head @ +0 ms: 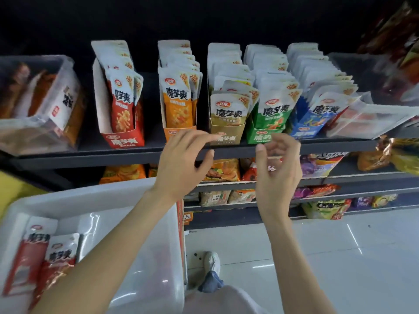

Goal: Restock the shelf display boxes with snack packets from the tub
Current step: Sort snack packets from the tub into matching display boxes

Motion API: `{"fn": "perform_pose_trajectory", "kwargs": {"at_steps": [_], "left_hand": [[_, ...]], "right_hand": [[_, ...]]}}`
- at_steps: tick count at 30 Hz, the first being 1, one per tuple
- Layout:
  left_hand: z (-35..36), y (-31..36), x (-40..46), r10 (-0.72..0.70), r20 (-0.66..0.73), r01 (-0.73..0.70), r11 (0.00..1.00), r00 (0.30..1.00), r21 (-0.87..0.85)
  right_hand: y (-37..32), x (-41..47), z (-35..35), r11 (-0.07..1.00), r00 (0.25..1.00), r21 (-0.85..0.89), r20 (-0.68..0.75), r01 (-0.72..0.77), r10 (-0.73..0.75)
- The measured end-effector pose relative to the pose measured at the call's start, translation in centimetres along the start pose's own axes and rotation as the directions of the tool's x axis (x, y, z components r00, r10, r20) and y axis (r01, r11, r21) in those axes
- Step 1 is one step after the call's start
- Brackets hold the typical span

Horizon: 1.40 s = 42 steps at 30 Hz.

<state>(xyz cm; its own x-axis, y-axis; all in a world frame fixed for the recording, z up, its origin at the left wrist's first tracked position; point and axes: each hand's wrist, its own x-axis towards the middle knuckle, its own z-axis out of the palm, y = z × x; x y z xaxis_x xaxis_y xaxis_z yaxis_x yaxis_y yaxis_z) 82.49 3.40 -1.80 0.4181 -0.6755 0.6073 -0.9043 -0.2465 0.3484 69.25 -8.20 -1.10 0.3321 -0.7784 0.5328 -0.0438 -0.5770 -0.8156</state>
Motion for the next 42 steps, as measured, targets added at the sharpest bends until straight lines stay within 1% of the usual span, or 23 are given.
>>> {"fn": "perform_pose_trajectory", "kwargs": {"at_steps": [2, 3, 4, 6, 8, 10, 12, 14, 17, 18, 19, 21, 23, 24, 26, 28, 29, 31, 34, 36, 38, 40, 42], "left_hand": [[-1.4, -0.4, -2.5, -0.106, -0.090, 0.103, 0.994, 0.990, -0.044], [-2.2, -0.7, -4.0, -0.173, -0.133, 0.168, 0.984, 0.976, -0.054], [-3.1, -1.1, -5.7, -0.248, -0.174, 0.241, 0.969, 0.953, -0.059], [-5.1, -2.1, -9.5, -0.410, -0.241, 0.403, 0.912, 0.880, -0.078], [-7.2, -3.2, -13.7, -0.560, -0.279, 0.560, 0.824, 0.780, -0.090], [-9.5, -4.6, -18.0, -0.665, -0.270, 0.688, 0.725, 0.696, -0.013], [-11.3, -6.6, -22.7, -0.754, -0.195, 0.779, 0.604, 0.627, 0.166], [-12.3, -8.7, -26.7, -0.862, -0.095, 0.827, 0.439, 0.498, 0.351], [-13.1, -10.5, -29.4, -0.972, 0.052, 0.832, 0.224, 0.230, 0.507], [-13.0, -10.9, -29.5, -0.981, 0.107, 0.812, 0.195, 0.163, 0.551], [-12.9, -11.3, -29.3, -0.978, 0.169, 0.782, 0.199, 0.121, 0.591], [-12.6, -11.7, -28.9, -0.962, 0.248, 0.729, 0.251, 0.115, 0.637], [-12.4, -12.0, -28.5, -0.944, 0.278, 0.696, 0.318, 0.174, 0.644], [-12.4, -12.1, -28.5, -0.934, 0.299, 0.683, 0.349, 0.196, 0.642], [-12.6, -12.6, -28.5, -0.920, 0.333, 0.697, 0.378, 0.207, 0.610], [-12.7, -13.1, -28.6, -0.910, 0.325, 0.740, 0.401, 0.257, 0.539], [-12.8, -13.4, -28.6, -0.905, 0.309, 0.761, 0.416, 0.292, 0.498], [-12.9, -13.8, -28.4, -0.893, 0.292, 0.794, 0.442, 0.343, 0.417], [-12.8, -14.0, -28.1, -0.877, 0.303, 0.807, 0.467, 0.372, 0.361], [-12.6, -14.0, -27.9, -0.864, 0.316, 0.811, 0.486, 0.392, 0.324], [-12.6, -13.8, -27.1, -0.829, 0.337, 0.836, 0.521, 0.447, 0.171], [-13.0, -13.4, -25.3, -0.767, 0.359, 0.827, 0.562, 0.532, -0.024], [-13.8, -12.8, -22.8, -0.706, 0.326, 0.772, 0.618, 0.629, -0.152]], "right_hand": [[-1.2, -2.2, 1.4, 0.999, 0.970, 0.052, 0.243, 0.014, -0.026], [-1.7, -3.3, 2.2, 0.998, 0.924, 0.067, 0.381, 0.015, -0.039], [-2.0, -4.2, 3.1, 0.997, 0.853, 0.076, 0.519, 0.015, -0.053], [-2.7, -5.8, 5.2, 0.996, 0.631, 0.078, 0.770, 0.049, -0.091], [-3.4, -7.5, 7.7, 0.981, 0.356, 0.085, 0.923, 0.175, -0.144], [-4.0, -9.8, 10.4, 0.950, 0.127, 0.117, 0.979, 0.289, -0.159], [-4.2, -12.4, 13.5, 0.923, -0.030, 0.151, 0.988, 0.355, -0.150], [-4.3, -15.2, 16.5, 0.893, -0.139, 0.195, 0.979, 0.406, -0.150], [-4.6, -19.3, 21.0, 0.871, -0.239, 0.234, 0.961, 0.432, -0.139], [-4.8, -20.7, 22.4, 0.880, -0.242, 0.222, 0.962, 0.419, -0.127], [-5.0, -22.0, 23.6, 0.892, -0.220, 0.191, 0.970, 0.409, -0.107], [-5.3, -24.5, 25.8, 0.895, -0.118, 0.088, 0.992, 0.438, -0.040], [-5.5, -25.8, 27.1, 0.838, -0.032, -0.036, 0.998, 0.545, 0.063], [-5.5, -26.0, 27.4, 0.813, -0.011, -0.081, 0.994, 0.577, 0.106], [-5.2, -25.8, 27.5, 0.844, 0.020, -0.161, 0.984, 0.512, 0.175], [-4.7, -24.8, 26.9, 0.891, 0.083, -0.243, 0.970, 0.383, 0.229], [-4.5, -24.2, 26.4, 0.896, 0.128, -0.261, 0.965, 0.360, 0.230], [-4.4, -22.9, 25.2, 0.877, 0.216, -0.275, 0.955, 0.394, 0.202], [-4.8, -21.3, 23.6, 0.853, 0.332, -0.281, 0.933, 0.439, 0.137], [-5.3, -19.8, 22.4, 0.846, 0.374, -0.301, 0.918, 0.441, 0.131], [-6.1, -18.1, 21.1, 0.901, 0.364, -0.241, 0.926, 0.362, 0.102], [-7.4, -16.2, 19.5, 0.968, 0.353, -0.117, 0.935, 0.221, 0.032], [-9.1, -13.8, 18.0, 0.998, 0.395, -0.038, 0.918, 0.053, 0.014]]}}
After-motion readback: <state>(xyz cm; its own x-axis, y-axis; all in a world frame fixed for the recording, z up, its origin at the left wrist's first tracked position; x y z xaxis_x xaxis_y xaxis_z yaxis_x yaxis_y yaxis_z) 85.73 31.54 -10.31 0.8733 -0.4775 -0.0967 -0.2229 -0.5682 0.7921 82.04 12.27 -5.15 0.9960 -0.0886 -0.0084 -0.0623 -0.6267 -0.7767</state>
